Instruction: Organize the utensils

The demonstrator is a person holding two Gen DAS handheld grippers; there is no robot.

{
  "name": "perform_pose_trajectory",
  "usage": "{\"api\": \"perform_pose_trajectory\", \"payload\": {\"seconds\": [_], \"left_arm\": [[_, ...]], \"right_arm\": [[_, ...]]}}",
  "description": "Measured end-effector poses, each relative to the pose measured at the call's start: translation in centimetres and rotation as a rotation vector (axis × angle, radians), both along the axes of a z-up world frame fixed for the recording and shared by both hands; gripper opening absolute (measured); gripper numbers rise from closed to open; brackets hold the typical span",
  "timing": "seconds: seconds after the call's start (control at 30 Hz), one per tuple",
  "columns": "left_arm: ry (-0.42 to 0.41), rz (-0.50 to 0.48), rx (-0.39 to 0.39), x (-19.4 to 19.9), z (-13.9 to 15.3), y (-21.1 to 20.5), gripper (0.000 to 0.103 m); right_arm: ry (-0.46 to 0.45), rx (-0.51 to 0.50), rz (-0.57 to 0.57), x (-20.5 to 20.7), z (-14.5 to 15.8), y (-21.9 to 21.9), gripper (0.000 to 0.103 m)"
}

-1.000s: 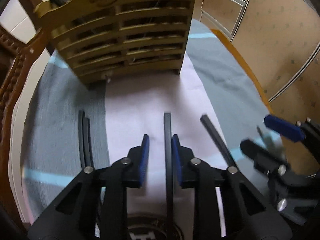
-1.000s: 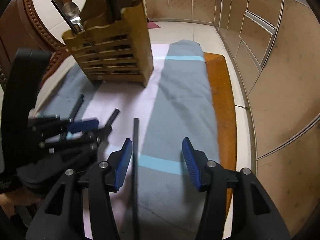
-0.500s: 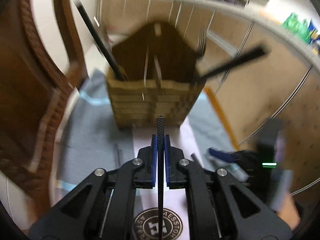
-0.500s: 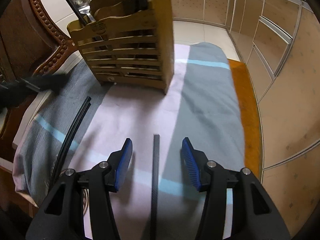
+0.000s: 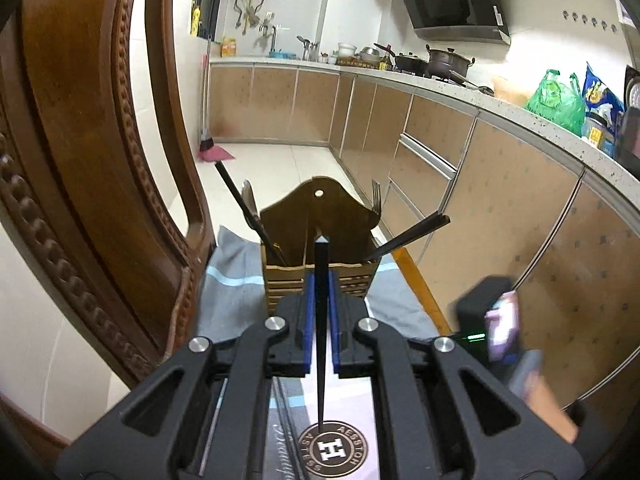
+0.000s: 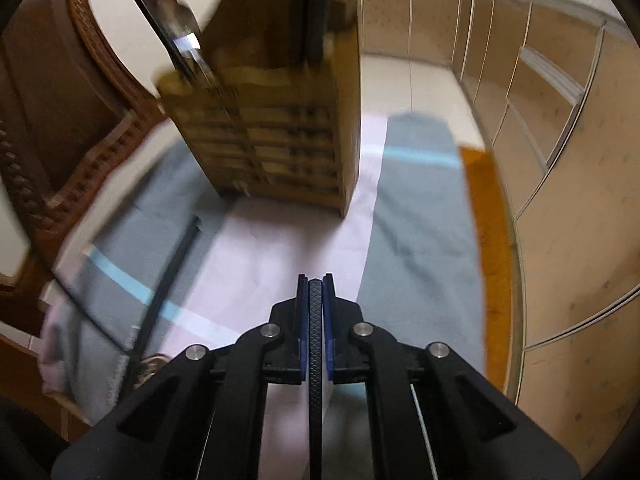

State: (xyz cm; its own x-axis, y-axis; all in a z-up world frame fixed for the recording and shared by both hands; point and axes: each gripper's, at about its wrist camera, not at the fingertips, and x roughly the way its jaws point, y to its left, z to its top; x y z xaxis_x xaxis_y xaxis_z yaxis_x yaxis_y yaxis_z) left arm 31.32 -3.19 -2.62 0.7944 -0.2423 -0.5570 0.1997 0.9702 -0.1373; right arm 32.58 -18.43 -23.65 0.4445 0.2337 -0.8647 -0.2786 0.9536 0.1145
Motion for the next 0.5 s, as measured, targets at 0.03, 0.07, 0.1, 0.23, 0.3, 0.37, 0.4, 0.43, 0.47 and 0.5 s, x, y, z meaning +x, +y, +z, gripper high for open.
{"api": "perform_pose_trajectory", "payload": {"seconds": [0.03,0.07,0.1,0.23,0.3,0.37,0.4,0.43,0.47,0.5], "left_arm": [[-0.002,0.001,0.003,-0.3,0.2,0.2,0.006],[-0.007,0.006,0.003,-0.4,0.3,0.4,0.006],[-0.011,0.009,0.006,-0.6,0.5,0.6,0.006],[-0.028,0.031,0.037,-0.9,0.6,1.3,0.006],[-0.034,0.035,0.026,-1.1,0.8,1.7,0.006],[-0.041,0.036,0.015,-1.3,1.2,2.0,0.006],[-0.046,0.035,0.013,-1.4,1.3,2.2,0.006],[-0.051,0.036,0.017,-1.6,1.4,2.3,0.006],[-0.057,0.038,0.024,-1.7,1.5,2.3,0.006],[-0.061,0.04,0.03,-1.7,1.5,2.4,0.006]], "right_arm": [[-0.026,0.009,-0.004,-0.4,1.1,-0.3,0.007],[-0.057,0.024,-0.008,-1.1,2.4,-0.8,0.007],[-0.087,0.033,-0.016,-1.7,3.4,-1.3,0.007],[-0.194,0.072,-0.073,-5.3,7.1,-4.1,0.007],[-0.234,0.086,-0.096,-6.2,8.8,-4.9,0.007],[-0.274,0.105,-0.125,-7.6,10.7,-5.7,0.007],[-0.291,0.116,-0.14,-8.2,11.2,-6.0,0.007],[-0.305,0.126,-0.151,-8.8,12.0,-6.3,0.007],[-0.324,0.134,-0.161,-9.3,12.9,-6.4,0.007],[-0.341,0.141,-0.17,-9.8,13.8,-6.3,0.007]]}}
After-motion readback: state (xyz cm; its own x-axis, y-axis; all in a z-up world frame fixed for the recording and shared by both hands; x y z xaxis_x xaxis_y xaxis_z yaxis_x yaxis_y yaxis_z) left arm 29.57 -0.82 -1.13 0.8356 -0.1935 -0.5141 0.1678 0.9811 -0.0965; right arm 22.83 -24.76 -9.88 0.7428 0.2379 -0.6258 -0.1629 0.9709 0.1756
